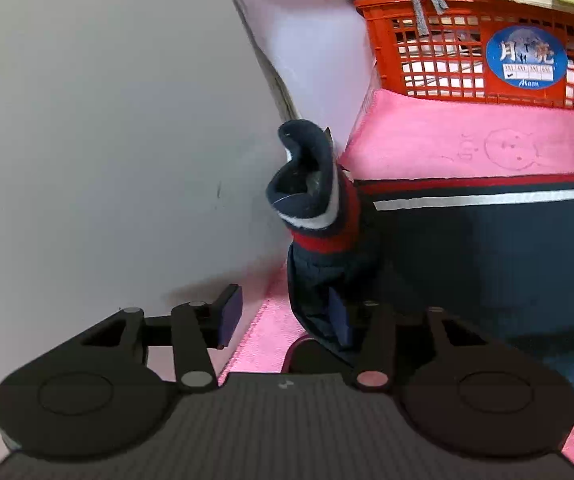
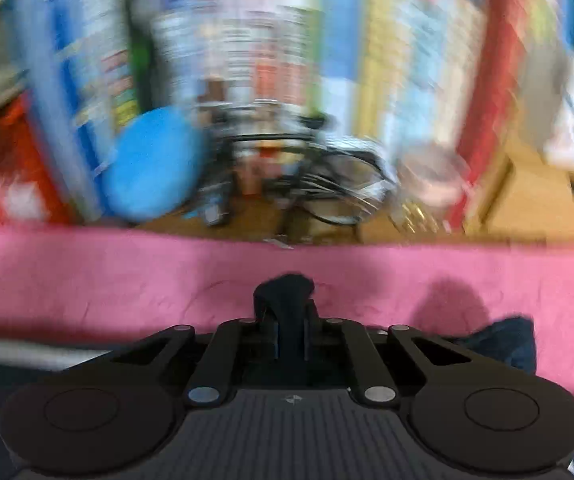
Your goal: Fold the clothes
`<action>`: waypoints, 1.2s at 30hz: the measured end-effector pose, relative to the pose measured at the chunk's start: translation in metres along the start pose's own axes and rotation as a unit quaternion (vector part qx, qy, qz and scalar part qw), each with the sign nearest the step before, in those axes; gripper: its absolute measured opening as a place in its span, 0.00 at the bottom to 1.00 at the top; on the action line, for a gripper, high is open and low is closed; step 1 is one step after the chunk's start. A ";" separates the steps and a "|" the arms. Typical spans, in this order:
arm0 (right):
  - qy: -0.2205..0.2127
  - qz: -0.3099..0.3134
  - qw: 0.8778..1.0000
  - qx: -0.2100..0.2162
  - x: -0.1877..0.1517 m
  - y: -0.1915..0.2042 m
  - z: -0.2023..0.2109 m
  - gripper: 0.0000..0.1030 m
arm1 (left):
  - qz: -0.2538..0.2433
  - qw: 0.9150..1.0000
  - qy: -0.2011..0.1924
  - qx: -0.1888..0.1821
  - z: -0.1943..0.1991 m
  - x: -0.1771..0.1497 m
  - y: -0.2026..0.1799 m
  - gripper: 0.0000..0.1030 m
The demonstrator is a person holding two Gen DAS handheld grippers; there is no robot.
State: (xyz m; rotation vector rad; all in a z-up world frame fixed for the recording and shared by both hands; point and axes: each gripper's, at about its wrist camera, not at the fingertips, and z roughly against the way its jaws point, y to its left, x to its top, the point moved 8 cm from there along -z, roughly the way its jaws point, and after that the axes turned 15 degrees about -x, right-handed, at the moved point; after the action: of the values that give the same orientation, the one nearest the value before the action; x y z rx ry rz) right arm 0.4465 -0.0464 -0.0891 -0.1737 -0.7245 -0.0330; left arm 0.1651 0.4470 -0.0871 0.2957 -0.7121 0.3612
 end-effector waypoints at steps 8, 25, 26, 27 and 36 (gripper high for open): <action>-0.147 0.026 0.986 0.069 -0.002 0.035 0.087 0.64 | 0.056 0.997 -0.026 -0.053 0.020 -0.011 0.022 0.43; -0.050 0.284 0.852 0.437 -0.165 0.290 0.247 0.67 | -0.007 0.991 -0.122 -0.060 0.112 -0.020 -0.010 0.63; -0.073 0.275 0.852 0.439 -0.160 0.265 0.257 0.71 | -0.011 0.989 -0.126 -0.071 0.114 -0.019 -0.020 0.64; -0.091 0.265 0.855 0.436 -0.157 0.240 0.263 0.78 | -0.017 0.988 -0.129 -0.083 0.116 -0.018 -0.033 0.64; -0.114 0.112 0.974 0.162 -0.142 -0.060 0.172 0.85 | -0.127 0.950 -0.125 -0.255 0.140 -0.021 -0.226 0.67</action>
State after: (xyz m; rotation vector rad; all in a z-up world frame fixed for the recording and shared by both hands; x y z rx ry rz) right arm 0.2219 -0.0807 -0.0483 0.0549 -0.9249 0.3245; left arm 0.1639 0.1861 -0.0323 -0.0627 -0.9754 -0.1157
